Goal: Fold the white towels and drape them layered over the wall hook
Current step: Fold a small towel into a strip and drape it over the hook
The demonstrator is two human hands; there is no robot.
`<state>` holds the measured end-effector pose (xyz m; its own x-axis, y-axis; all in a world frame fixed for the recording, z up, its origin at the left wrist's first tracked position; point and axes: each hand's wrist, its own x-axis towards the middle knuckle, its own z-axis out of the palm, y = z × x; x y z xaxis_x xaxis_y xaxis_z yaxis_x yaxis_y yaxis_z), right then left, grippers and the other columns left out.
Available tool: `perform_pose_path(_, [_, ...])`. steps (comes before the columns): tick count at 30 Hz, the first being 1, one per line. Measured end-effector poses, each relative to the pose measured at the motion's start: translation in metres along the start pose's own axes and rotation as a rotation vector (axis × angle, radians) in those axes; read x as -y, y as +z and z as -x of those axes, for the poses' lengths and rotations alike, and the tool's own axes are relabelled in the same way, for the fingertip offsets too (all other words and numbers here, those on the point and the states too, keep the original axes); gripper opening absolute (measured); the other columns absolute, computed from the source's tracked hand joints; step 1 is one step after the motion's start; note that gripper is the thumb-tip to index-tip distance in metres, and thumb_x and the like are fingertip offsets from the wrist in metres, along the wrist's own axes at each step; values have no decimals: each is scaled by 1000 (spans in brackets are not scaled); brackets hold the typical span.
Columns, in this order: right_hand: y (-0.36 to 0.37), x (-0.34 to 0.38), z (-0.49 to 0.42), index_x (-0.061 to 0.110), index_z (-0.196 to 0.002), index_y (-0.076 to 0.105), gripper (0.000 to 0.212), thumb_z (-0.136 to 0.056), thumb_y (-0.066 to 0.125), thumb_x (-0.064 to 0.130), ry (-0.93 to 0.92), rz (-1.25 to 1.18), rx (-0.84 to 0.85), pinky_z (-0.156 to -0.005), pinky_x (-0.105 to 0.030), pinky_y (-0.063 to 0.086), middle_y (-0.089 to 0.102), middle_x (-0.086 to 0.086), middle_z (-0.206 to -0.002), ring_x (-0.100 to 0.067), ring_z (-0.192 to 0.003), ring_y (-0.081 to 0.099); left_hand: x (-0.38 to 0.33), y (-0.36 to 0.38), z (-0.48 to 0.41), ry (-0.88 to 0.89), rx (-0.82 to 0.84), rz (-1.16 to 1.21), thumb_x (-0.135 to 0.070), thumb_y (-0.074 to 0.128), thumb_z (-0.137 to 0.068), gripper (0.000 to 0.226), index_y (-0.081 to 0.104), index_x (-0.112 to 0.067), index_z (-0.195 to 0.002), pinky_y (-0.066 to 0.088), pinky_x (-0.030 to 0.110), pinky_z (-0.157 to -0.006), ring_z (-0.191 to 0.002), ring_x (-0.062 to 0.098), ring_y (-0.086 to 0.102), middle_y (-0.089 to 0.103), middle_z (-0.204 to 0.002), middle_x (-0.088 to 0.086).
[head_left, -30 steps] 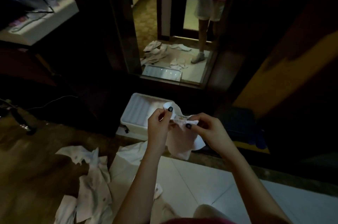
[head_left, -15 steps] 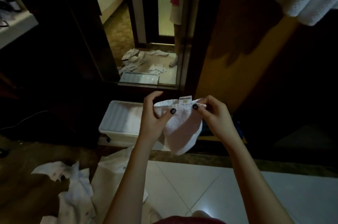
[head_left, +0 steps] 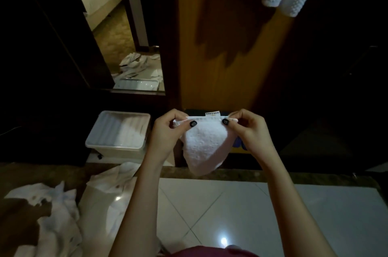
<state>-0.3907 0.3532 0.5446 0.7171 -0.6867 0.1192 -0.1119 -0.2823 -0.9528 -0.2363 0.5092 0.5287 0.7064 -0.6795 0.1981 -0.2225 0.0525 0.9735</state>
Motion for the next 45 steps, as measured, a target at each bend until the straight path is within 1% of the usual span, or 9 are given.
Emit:
perform_pose_path(3, [-30, -2, 11, 23, -68, 64, 22, -89, 71, 19, 4, -16, -20, -60, -30, 50, 68, 6, -76, -7, -65, 62, -5, 21, 4, -18, 68, 100, -12, 72, -79, 20, 57, -14, -66, 48, 17, -75, -82, 4, 64, 70, -83, -11])
perform_pose_path(7, [-61, -8, 20, 21, -72, 65, 17, -87, 73, 15, 16, 9, -51, -64, -18, 48, 68, 14, -73, 1, -72, 61, -5, 45, 7, -89, 140, -18, -5, 72, -82, 23, 57, -8, -65, 48, 22, -78, -86, 8, 69, 74, -82, -3])
perform_pose_path(12, [-86, -16, 28, 18, -74, 64, 16, -87, 73, 13, 51, 90, -58, -66, -16, 51, 67, 8, -80, -1, -77, 63, -14, 74, 6, 13, 36, -204, -14, 75, -82, 30, 54, -25, -63, 46, 11, -66, -78, 4, 64, 68, -79, -11])
perform_pose_path(17, [-91, -14, 29, 23, -73, 57, 25, -87, 70, 6, -62, 102, -203, -62, -15, 46, 62, 15, -76, 1, -72, 58, -24, 96, 6, 88, -50, -213, -14, 66, -90, 25, 51, -30, -77, 45, 25, -66, -75, 12, 57, 58, -78, -8])
perform_pose_path(22, [-93, -5, 20, 28, -86, 59, 28, -85, 71, 2, -123, -29, -190, -71, -17, 48, 63, 16, -86, -4, -85, 62, -46, 90, -12, -124, 289, -83, -10, 69, -87, 39, 57, -32, -117, 49, 16, -67, -74, 5, 61, 64, -80, -12])
perform_pose_path(27, [-91, 9, 11, 22, -88, 58, 27, -83, 73, 0, -159, -87, -146, -74, -21, 51, 63, 2, -88, -10, -84, 62, -82, 105, -31, -42, 582, -348, -32, 73, -85, 12, 71, -19, -85, 45, 32, -69, -74, 14, 60, 67, -79, -2])
perform_pose_path(33, [-89, 17, 13, 12, -87, 59, 8, -93, 62, 7, -139, -151, -165, -71, -15, 47, 60, 5, -82, -3, -77, 58, -90, 105, -33, 73, 548, -352, -23, 64, -93, 19, 68, -5, -87, 47, 43, -76, -83, 30, 59, 60, -92, 16])
perform_pose_path(37, [-77, 15, 18, 16, -79, 54, 23, -101, 50, 18, -114, 0, -78, -59, -10, 39, 52, 17, -67, 5, -62, 46, -90, 87, -40, 123, 515, -302, -21, 58, -97, 15, 63, -10, -89, 43, 35, -69, -74, 17, 56, 62, -83, 10])
perform_pose_path(45, [-17, 24, 19, 24, -78, 67, 13, -84, 74, 33, 94, 186, 21, -63, -27, 46, 66, 5, -78, -14, -76, 61, -75, 12, -54, 144, 392, -289, -25, 52, -99, 17, 56, -17, -85, 39, 31, -65, -69, 12, 51, 56, -77, 7])
